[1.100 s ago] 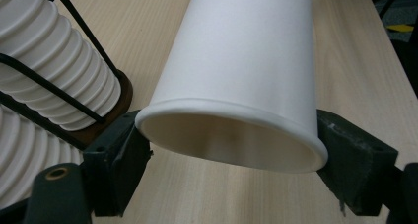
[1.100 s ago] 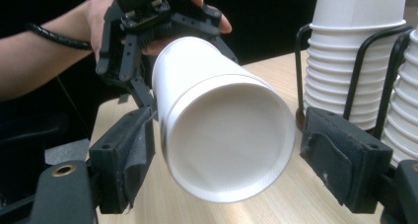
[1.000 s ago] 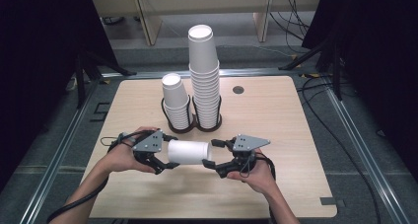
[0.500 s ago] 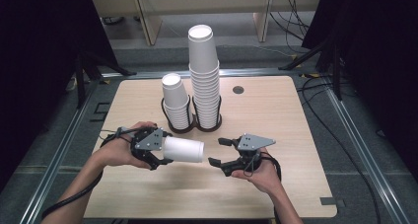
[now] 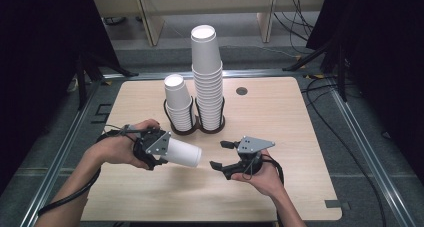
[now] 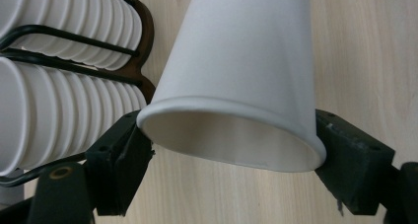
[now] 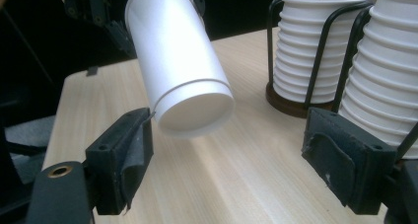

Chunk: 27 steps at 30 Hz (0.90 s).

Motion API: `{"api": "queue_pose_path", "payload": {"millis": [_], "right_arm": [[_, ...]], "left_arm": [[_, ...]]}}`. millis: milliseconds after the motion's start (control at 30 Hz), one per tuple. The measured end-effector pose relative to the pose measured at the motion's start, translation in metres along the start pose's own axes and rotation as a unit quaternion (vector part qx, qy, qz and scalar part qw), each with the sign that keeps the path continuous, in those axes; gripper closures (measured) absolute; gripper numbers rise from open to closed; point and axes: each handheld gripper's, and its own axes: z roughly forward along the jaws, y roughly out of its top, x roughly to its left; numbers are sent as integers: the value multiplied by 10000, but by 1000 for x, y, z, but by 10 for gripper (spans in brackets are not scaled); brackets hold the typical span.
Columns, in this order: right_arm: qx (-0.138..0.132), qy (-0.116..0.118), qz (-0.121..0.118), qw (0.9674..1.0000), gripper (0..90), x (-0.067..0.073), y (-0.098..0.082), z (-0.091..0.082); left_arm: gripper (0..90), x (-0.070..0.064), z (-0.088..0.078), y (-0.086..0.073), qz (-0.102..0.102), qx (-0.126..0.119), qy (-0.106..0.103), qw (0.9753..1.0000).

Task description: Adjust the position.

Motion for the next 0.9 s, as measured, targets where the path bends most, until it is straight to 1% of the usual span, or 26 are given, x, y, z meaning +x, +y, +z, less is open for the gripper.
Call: {"api": "queue_pose_path", "payload": {"millis": [33,67,100,167,200,233,267,333,367,400,433,467,500,533,567,600,633,667,700,733,767,800,867,900], "right_arm": [[-1,1,-112,9999,202,-1,1,1],[119,-22,-62,9999,202,1,1,1],[125,4,-67,9999,202,0,1,2],[82,-35,-174,9998,202,0,1,4],[91,-8,-273,9996,202,-1,2,5],[151,-16,-158,9998,201,1,2,5],[129,-10,-231,9996,201,1,2,6],[178,-27,-202,9996,201,3,2,8],[212,10,-179,9996,200,3,2,9],[208,-45,-205,9996,200,4,2,10],[285,-44,-160,9995,200,5,2,10],[259,-14,-301,9992,198,4,2,12],[300,-40,-274,9992,197,5,2,12],[323,-44,-342,9989,197,5,3,13],[311,-71,-529,9981,196,4,4,15],[333,-107,-414,9985,192,7,4,16],[367,-80,-614,9974,192,6,6,17],[400,-117,-501,9979,187,8,6,18],[418,-116,-561,9975,181,8,7,19],[486,-110,-476,9976,181,11,8,19],[480,-169,-626,9967,177,11,9,21],[519,-114,-648,9965,171,12,10,22],[604,-138,-673,9958,169,14,12,26],[595,-129,-751,9953,168,14,13,29]], "left_arm": [[199,0,0,2,21,15,-30,10000],[199,0,0,3,38,20,-46,10000],[199,1,0,4,66,43,-43,10000],[199,1,-1,6,102,112,-46,9999],[199,2,-1,7,114,134,-49,9998],[199,2,-1,8,135,178,-70,9997],[200,3,-1,9,165,249,-69,9995],[200,3,-1,11,202,370,-101,9991],[200,4,-1,12,206,410,-129,9989],[200,4,-1,13,226,451,-120,9987],[201,5,-1,14,238,519,-125,9983],[201,5,-1,15,275,566,-137,9979],[201,6,-1,16,287,606,-164,9976],[202,5,-1,17,302,665,-165,9972],[202,5,-1,18,322,710,-181,9968],[202,6,-1,19,361,763,-199,9962],[202,6,-1,20,345,854,-190,9956],[203,5,-1,22,367,938,-202,9947],[204,5,-1,23,385,976,-199,9943],[205,5,0,24,362,1034,-238,9937],[205,5,0,26,430,1085,-252,9928],[205,5,1,27,401,1110,-295,9926],[206,5,3,30,470,1188,-313,9913],[207,5,4,32,473,1195,-347,9911]]}}
